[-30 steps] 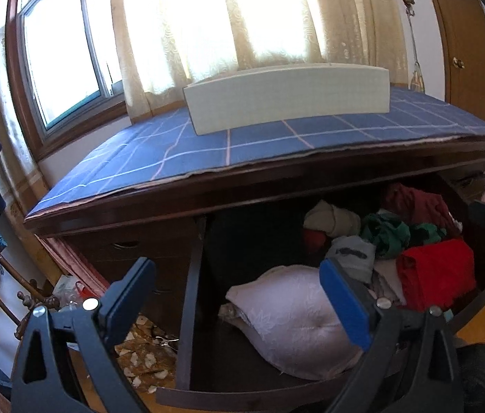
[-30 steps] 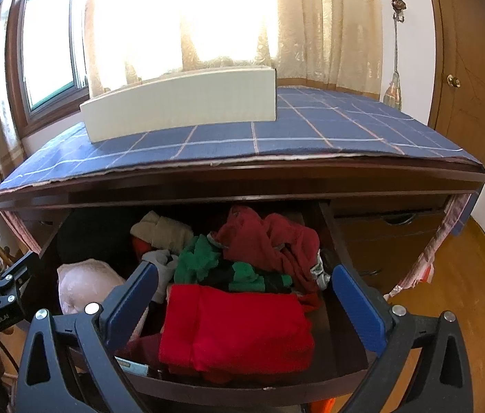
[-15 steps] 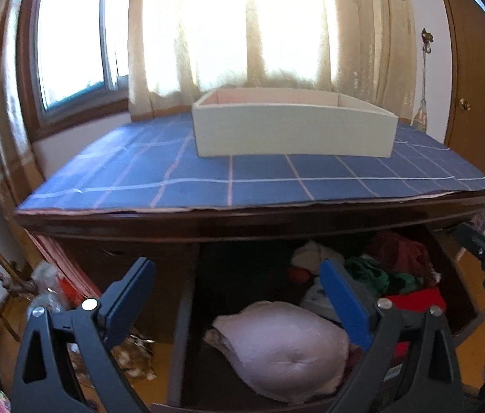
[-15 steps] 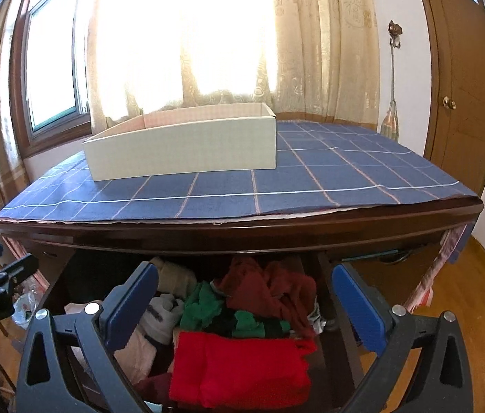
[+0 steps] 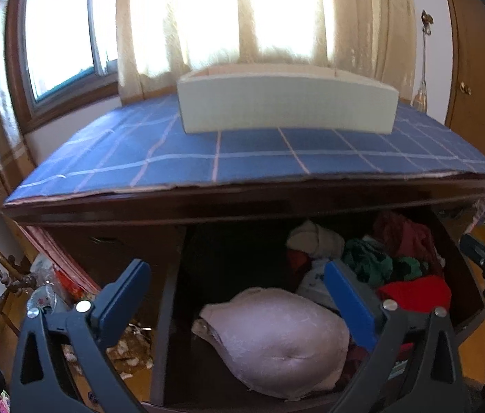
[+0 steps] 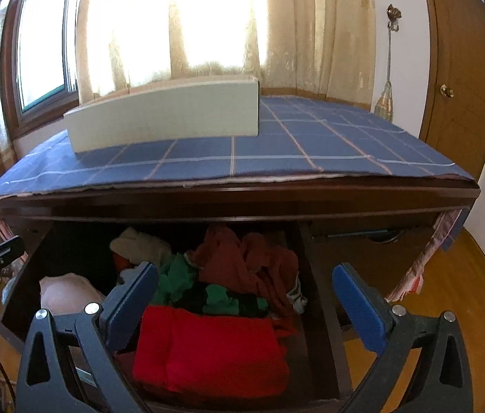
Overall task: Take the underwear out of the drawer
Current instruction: 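Move the right tool over the red garment in the drawer, then close the right gripper on the red garment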
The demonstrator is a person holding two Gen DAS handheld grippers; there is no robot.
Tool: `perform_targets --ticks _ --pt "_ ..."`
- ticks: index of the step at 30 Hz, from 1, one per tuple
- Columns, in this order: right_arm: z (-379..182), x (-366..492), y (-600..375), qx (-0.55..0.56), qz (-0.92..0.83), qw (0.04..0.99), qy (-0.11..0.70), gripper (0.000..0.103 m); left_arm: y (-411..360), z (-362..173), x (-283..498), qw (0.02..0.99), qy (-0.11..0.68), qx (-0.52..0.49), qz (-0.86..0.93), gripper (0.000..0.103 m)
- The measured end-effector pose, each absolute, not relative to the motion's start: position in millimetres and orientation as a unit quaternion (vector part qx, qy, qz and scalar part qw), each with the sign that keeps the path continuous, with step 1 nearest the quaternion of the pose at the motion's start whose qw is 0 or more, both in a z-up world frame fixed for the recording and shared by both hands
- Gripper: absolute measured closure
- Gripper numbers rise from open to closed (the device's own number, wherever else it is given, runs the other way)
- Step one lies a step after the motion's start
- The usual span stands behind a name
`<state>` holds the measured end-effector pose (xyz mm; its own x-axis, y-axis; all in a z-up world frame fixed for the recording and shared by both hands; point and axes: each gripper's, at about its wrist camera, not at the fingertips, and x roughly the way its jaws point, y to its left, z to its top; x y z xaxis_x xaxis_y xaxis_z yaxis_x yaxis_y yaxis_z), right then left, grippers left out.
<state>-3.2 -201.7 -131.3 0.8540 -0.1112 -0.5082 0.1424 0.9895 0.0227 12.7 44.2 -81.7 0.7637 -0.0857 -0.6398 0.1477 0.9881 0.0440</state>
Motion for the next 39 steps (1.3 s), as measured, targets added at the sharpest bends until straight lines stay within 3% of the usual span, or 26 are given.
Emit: perform_targets --ticks 16,39 --pt "-142 2 -199 0.031 -0.043 0.957 0.284 0.001 43 -97 17 0.926 0.370 0.060 -0.037 0.000" --pt "-154 12 -196 -0.054 0.022 0.934 0.352 0.001 47 -108 19 0.926 0.372 0.055 -0.044 0.000"
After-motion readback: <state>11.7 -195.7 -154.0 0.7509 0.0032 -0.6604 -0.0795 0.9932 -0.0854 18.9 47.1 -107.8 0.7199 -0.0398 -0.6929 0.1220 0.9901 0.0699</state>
